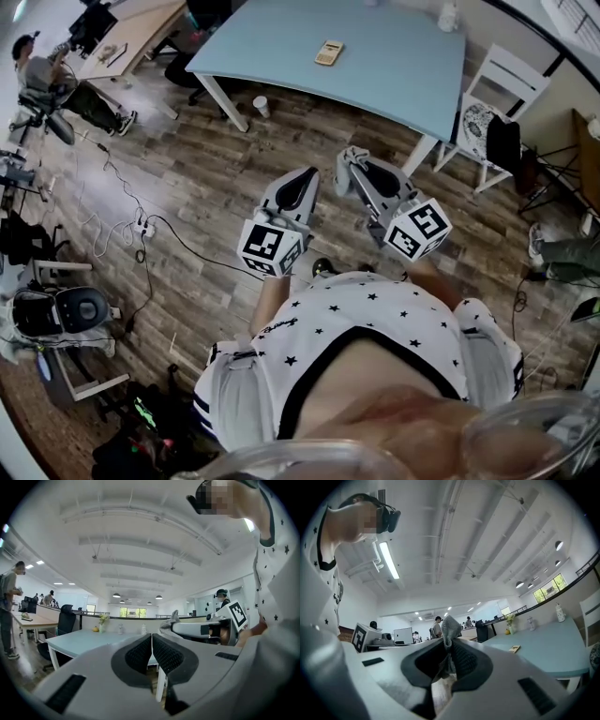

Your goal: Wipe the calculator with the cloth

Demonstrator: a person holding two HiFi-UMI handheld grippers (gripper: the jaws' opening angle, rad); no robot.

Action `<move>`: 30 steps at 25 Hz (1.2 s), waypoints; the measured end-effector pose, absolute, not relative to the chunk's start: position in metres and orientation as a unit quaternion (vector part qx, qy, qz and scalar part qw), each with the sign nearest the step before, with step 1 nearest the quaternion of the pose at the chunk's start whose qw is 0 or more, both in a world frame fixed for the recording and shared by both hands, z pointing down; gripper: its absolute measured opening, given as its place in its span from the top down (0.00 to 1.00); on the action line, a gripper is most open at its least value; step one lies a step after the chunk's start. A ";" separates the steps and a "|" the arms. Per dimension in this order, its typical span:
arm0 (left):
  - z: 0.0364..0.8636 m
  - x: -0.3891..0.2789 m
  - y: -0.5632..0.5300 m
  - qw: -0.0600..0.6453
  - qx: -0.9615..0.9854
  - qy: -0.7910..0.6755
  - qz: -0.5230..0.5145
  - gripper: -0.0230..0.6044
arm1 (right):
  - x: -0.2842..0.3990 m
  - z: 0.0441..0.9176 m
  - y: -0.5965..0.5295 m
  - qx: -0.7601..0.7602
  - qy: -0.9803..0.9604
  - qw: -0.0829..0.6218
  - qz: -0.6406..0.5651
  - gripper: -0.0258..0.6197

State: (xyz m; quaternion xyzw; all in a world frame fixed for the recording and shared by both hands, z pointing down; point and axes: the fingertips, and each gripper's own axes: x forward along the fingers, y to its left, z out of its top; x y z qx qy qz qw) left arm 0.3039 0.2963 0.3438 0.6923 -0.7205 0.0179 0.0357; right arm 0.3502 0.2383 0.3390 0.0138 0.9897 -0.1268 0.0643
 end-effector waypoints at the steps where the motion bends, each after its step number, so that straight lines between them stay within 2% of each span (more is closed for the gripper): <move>1: 0.344 0.304 0.297 0.035 0.690 -0.723 0.019 0.91 | 0.350 0.339 0.238 0.018 0.990 0.064 -0.126 0.90; 17: 0.350 0.325 0.301 0.032 0.646 -0.762 0.027 0.91 | 0.364 0.348 0.231 0.066 0.987 0.066 -0.133 0.90; 30: 0.355 0.310 0.291 0.038 0.653 -0.756 0.015 0.91 | 0.347 0.350 0.227 0.066 0.989 0.050 -0.120 0.90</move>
